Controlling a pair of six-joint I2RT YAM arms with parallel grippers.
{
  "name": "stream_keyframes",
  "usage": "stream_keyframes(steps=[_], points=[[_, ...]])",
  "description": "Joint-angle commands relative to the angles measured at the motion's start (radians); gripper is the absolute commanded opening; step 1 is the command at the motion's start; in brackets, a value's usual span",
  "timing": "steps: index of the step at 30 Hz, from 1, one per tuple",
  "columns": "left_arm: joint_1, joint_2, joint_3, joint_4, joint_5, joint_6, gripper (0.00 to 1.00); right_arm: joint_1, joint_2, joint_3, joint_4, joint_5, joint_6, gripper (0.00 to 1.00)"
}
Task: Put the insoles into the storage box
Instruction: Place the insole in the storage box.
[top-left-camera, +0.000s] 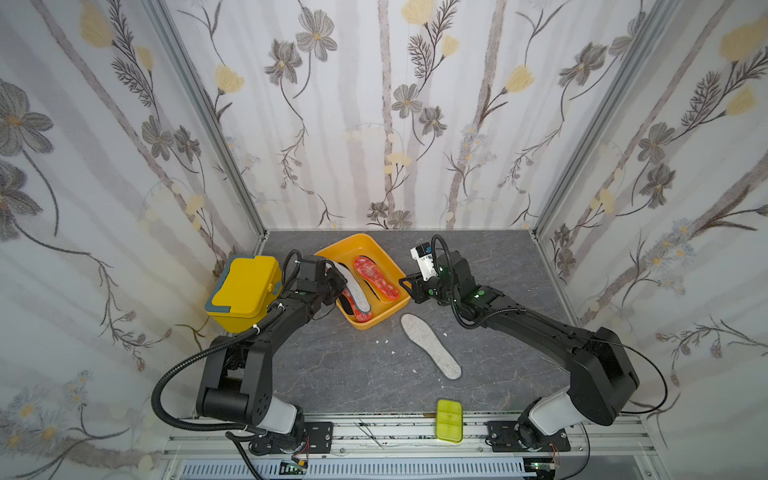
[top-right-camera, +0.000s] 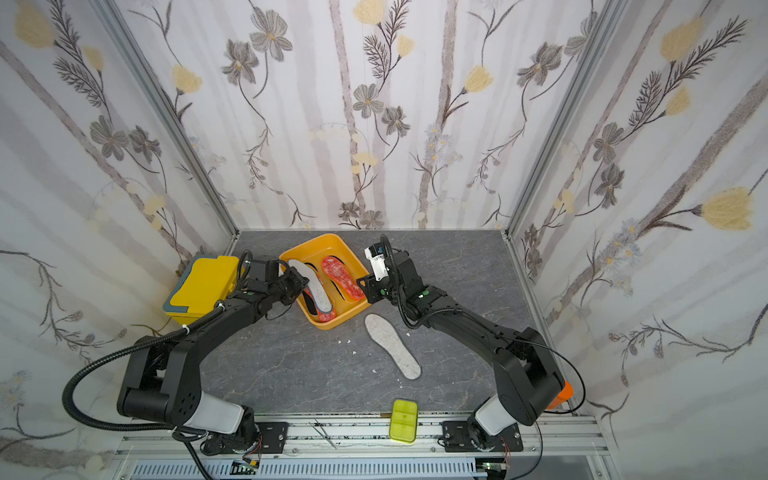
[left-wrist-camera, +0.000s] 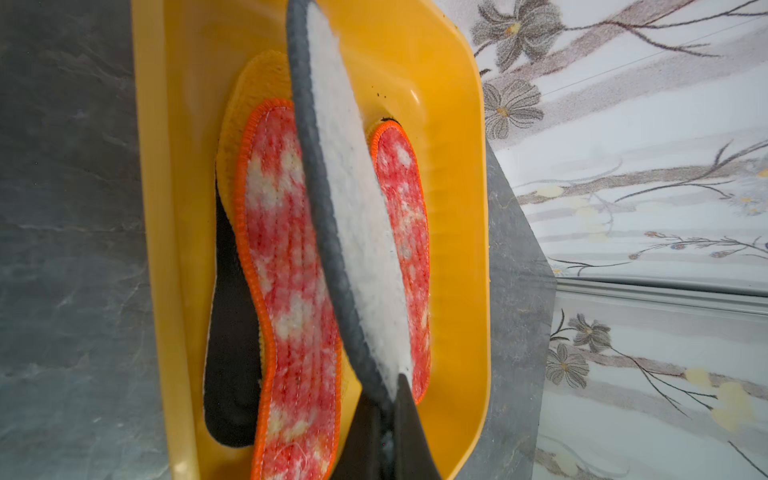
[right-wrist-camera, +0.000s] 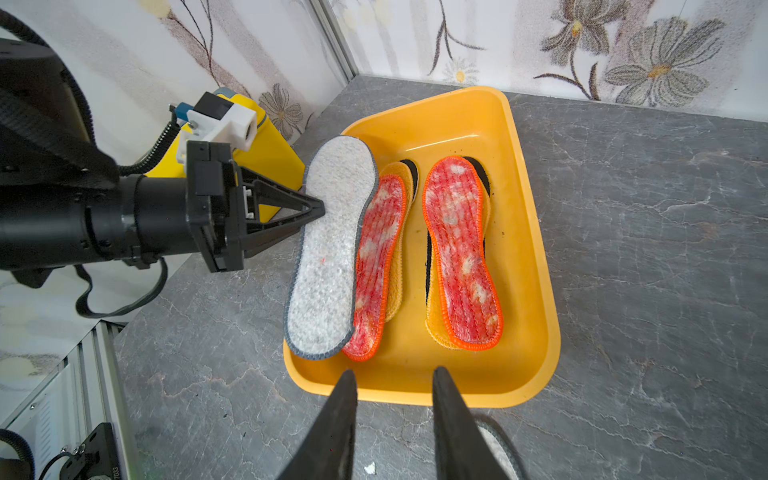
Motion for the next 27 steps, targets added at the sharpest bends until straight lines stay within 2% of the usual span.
stream_keyframes(steps=[1, 11, 27], points=[[0.001, 0.048, 0.034, 0.058, 0.031, 0.035, 0.00, -0.003, -0.010, -0.010, 0.029, -0.015, 0.006, 0.31], [0.002, 0.177, 0.169, -0.041, 0.050, 0.086, 0.00, -0.013, -0.014, -0.030, 0.036, -0.018, 0.013, 0.31], [0.001, 0.242, 0.179, -0.135, 0.015, 0.107, 0.00, -0.017, -0.003, -0.039, 0.049, -0.027, 0.022, 0.31]])
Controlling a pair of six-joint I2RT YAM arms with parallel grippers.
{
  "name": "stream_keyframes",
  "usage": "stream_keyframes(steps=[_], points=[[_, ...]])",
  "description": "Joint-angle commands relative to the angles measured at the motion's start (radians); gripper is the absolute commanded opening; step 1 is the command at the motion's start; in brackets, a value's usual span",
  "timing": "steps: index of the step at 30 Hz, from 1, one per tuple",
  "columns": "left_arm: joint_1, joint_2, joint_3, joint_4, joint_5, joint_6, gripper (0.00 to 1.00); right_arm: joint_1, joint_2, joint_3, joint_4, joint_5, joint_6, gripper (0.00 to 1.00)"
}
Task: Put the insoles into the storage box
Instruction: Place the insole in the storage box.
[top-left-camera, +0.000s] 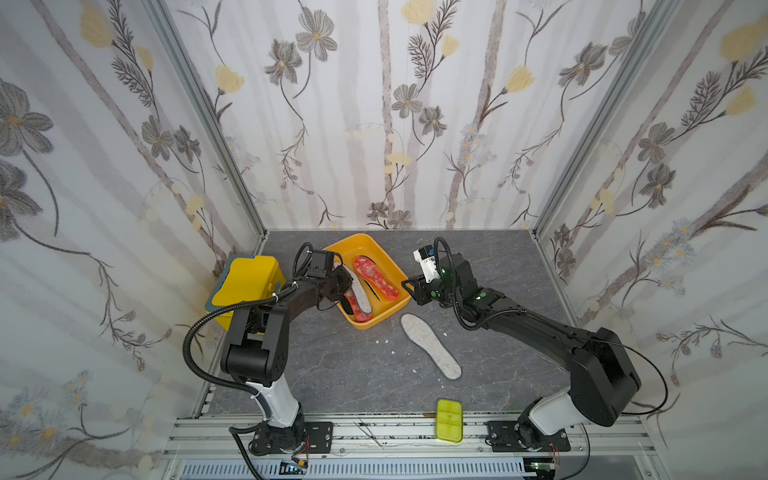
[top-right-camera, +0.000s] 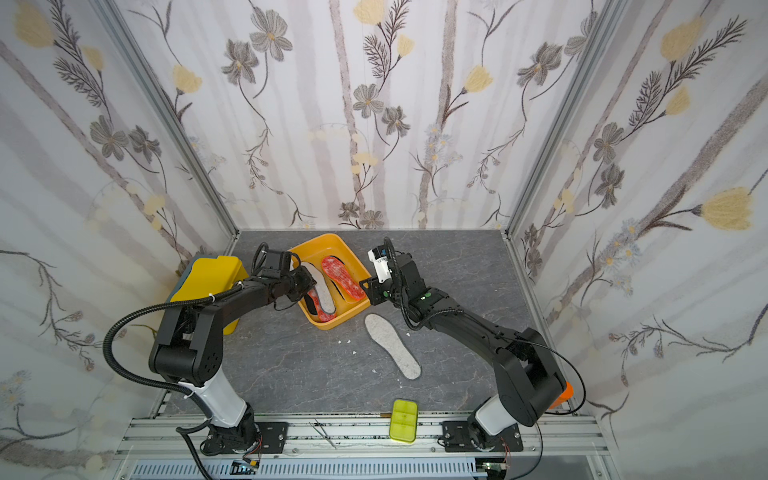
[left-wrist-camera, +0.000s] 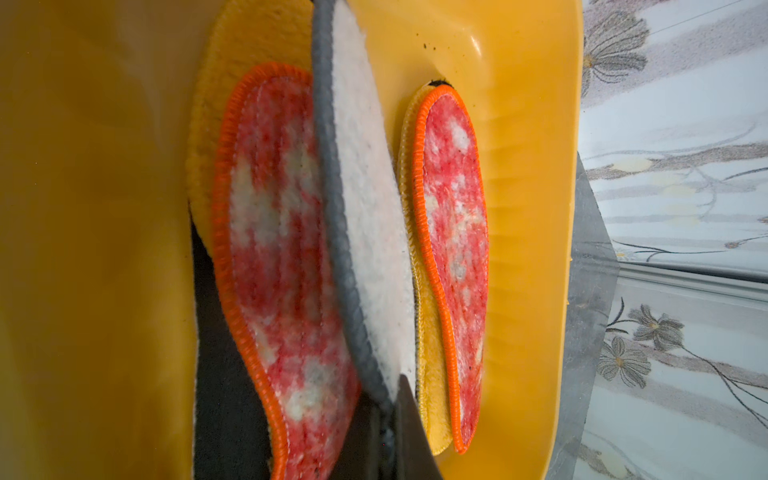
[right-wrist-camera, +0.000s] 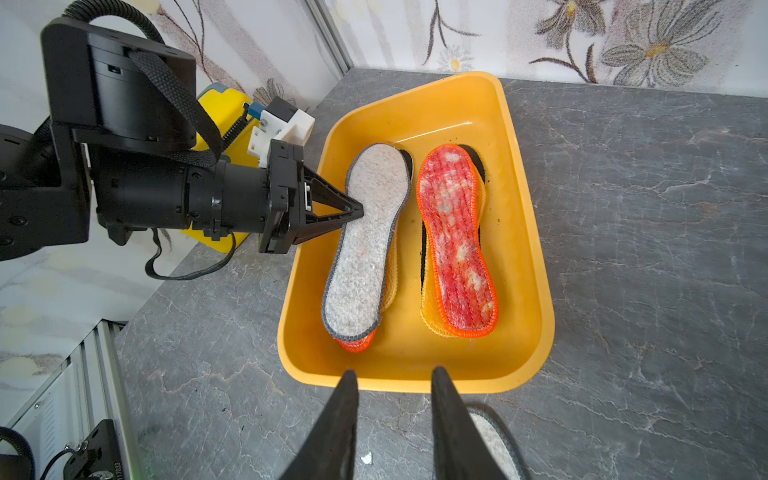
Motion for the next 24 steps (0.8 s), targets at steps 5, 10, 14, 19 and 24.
stream_keyframes(steps=[5, 10, 14, 19, 24], points=[[0.002, 0.014, 0.024, -0.071, -0.039, 0.026, 0.00, -0.003, 0.004, -0.003, 0.034, -0.012, 0.009, 0.31], [0.002, 0.031, 0.030, -0.097, -0.041, 0.022, 0.00, -0.005, 0.002, -0.008, 0.033, -0.013, 0.009, 0.31], [0.001, 0.035, 0.034, -0.114, -0.050, 0.021, 0.00, -0.008, 0.000, -0.012, 0.034, -0.013, 0.009, 0.31], [0.002, 0.029, 0.040, -0.137, -0.065, 0.021, 0.00, -0.011, -0.002, -0.014, 0.035, -0.013, 0.009, 0.31], [0.003, 0.030, 0.050, -0.156, -0.078, 0.019, 0.13, -0.012, 0.000, -0.017, 0.035, -0.014, 0.009, 0.31]])
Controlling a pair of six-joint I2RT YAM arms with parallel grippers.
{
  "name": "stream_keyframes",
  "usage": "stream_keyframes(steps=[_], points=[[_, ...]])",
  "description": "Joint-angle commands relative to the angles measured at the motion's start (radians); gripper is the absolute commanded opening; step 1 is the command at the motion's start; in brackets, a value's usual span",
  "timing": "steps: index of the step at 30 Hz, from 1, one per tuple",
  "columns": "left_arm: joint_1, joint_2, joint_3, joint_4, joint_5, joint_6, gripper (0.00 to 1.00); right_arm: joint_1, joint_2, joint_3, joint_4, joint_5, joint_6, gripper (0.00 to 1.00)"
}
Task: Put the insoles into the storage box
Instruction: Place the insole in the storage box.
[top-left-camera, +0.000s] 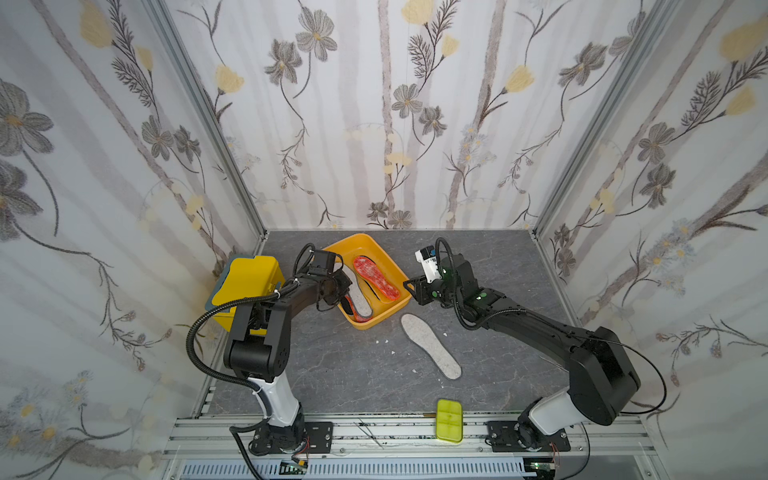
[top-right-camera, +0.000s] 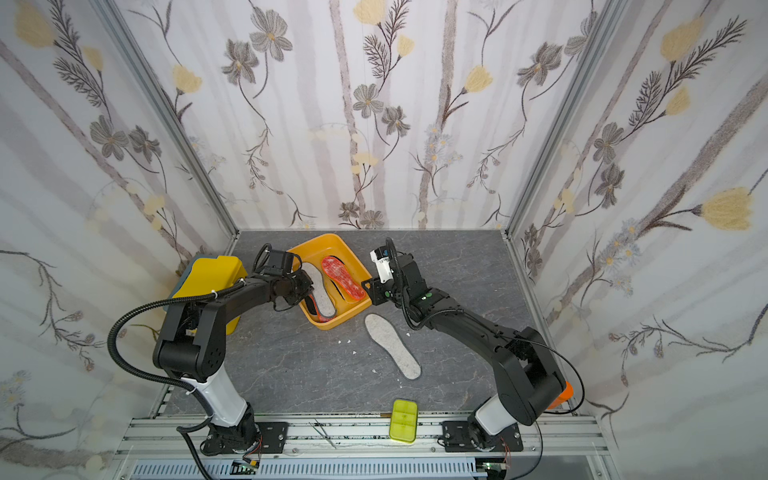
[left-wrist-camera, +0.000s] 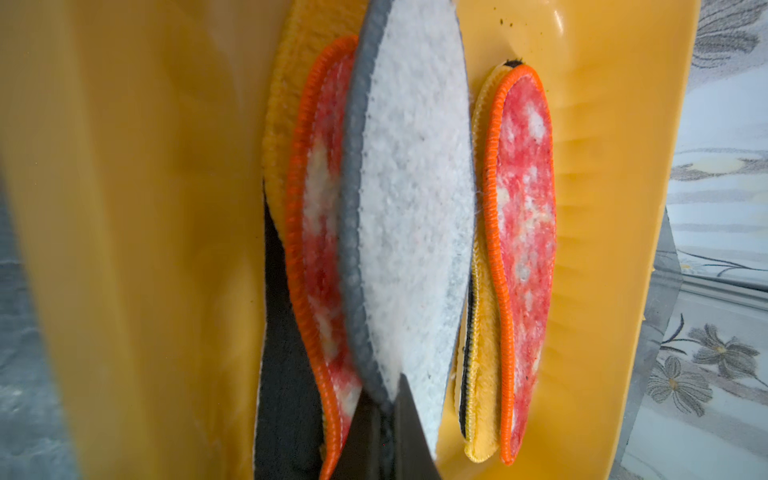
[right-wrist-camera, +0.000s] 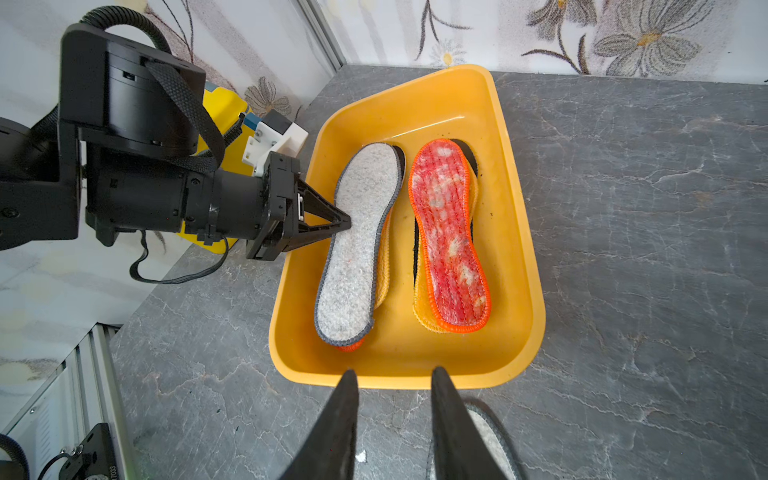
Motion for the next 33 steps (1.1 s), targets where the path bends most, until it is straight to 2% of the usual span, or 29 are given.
stream_keyframes(steps=[1, 4, 15, 24, 27, 29, 33], points=[[0.001, 0.000, 0.013, -0.036, -0.028, 0.003, 0.18, -0.001, -0.003, -0.004, 0.028, -0.009, 0.002, 0.31], [0.002, -0.001, 0.017, -0.041, -0.031, -0.003, 0.27, -0.001, -0.003, -0.004, 0.026, -0.009, 0.002, 0.31], [0.001, -0.033, 0.066, -0.099, -0.052, 0.002, 0.40, -0.007, -0.014, -0.016, 0.029, -0.017, 0.000, 0.32], [0.001, -0.077, 0.063, -0.129, -0.068, 0.002, 0.47, -0.033, -0.048, -0.034, -0.019, 0.021, -0.009, 0.38], [-0.002, -0.109, 0.057, -0.124, -0.060, 0.003, 0.55, -0.048, -0.082, -0.056, -0.065, 0.052, -0.023, 0.41], [-0.008, -0.148, 0.045, -0.102, -0.050, 0.007, 0.68, -0.068, -0.100, -0.073, -0.117, 0.065, -0.027, 0.45], [-0.008, -0.221, -0.010, -0.001, 0.049, -0.016, 0.81, -0.111, -0.125, -0.136, -0.191, 0.067, -0.022, 0.50]])
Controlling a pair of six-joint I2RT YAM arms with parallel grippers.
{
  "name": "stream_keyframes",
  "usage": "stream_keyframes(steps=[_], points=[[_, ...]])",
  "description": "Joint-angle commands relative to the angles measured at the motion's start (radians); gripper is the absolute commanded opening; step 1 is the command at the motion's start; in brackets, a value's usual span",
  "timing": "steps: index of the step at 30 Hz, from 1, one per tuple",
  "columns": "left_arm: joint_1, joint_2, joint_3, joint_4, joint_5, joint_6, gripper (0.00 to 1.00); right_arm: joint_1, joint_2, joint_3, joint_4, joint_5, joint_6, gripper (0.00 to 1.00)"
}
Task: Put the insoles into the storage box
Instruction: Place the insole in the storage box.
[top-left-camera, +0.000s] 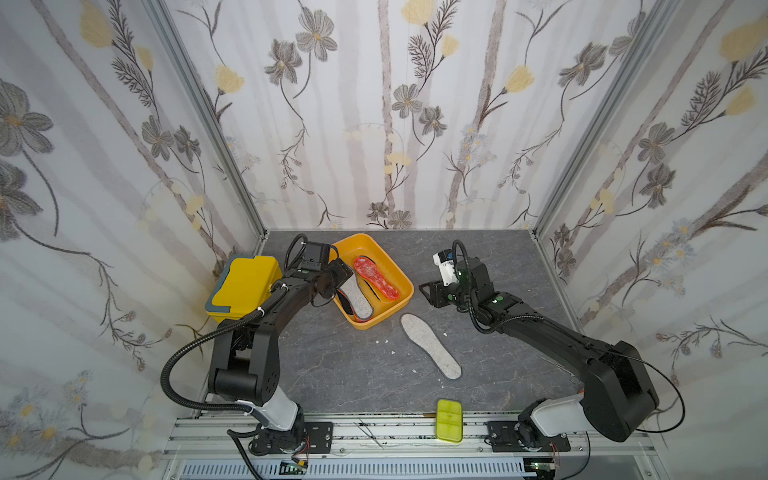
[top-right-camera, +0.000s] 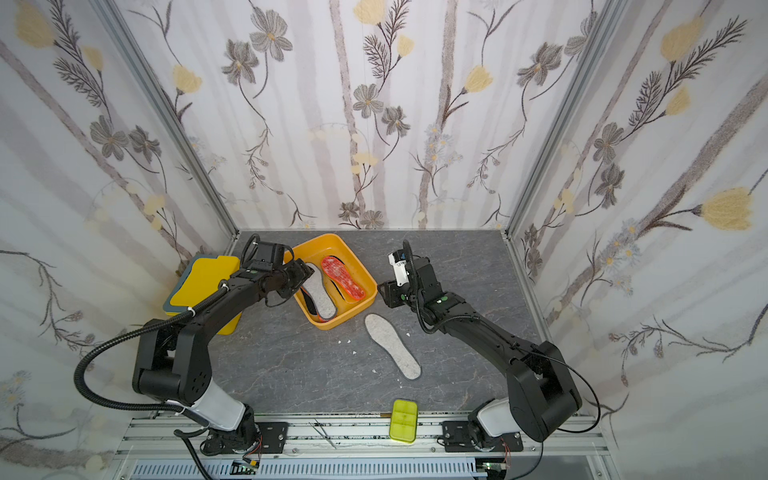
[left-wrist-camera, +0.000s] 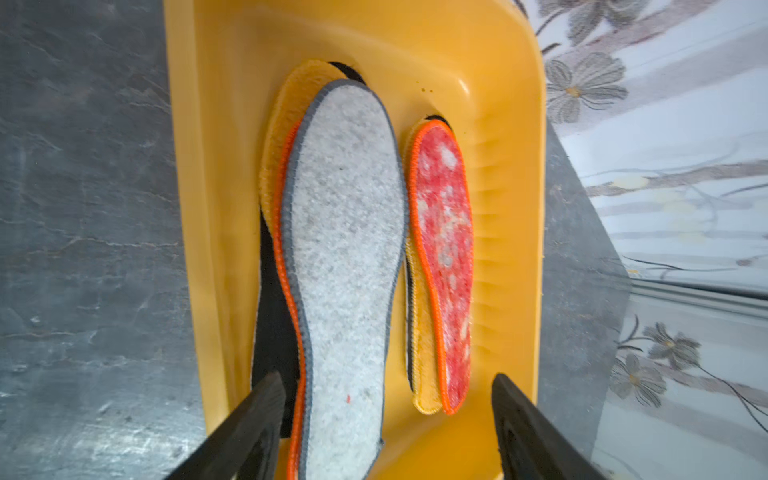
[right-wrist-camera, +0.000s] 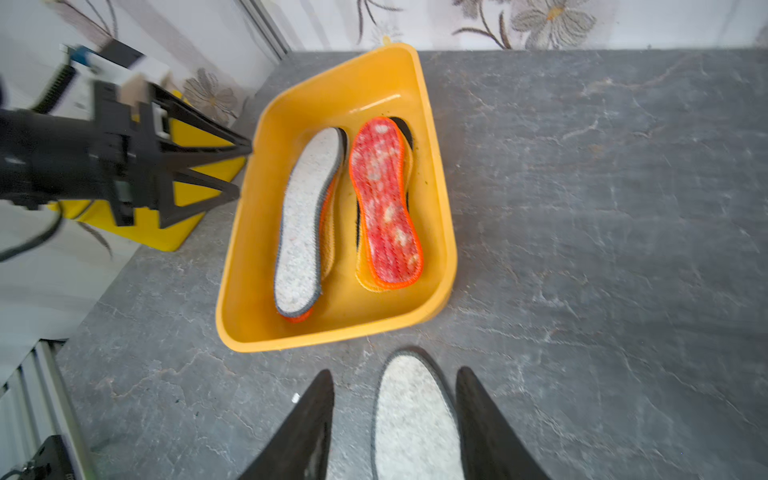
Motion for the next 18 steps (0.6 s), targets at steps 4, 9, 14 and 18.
stream_keyframes(steps=[4, 9, 14, 18], points=[[-0.007, -0.082, -0.079, 0.168, 0.154, -0.049, 0.86, -0.024, -0.018, -0.116, -0.107, 0.015, 0.010, 0.54], [-0.019, -0.125, -0.122, 0.214, 0.213, -0.048, 0.93, -0.004, 0.033, -0.221, -0.074, -0.027, 0.020, 0.58], [-0.019, -0.140, -0.175, 0.292, 0.321, -0.057, 1.00, 0.022, 0.098, -0.249, -0.057, 0.038, 0.042, 0.60], [-0.019, -0.158, -0.209, 0.317, 0.344, -0.069, 1.00, 0.041, 0.162, -0.224, -0.080, 0.095, 0.036, 0.61]])
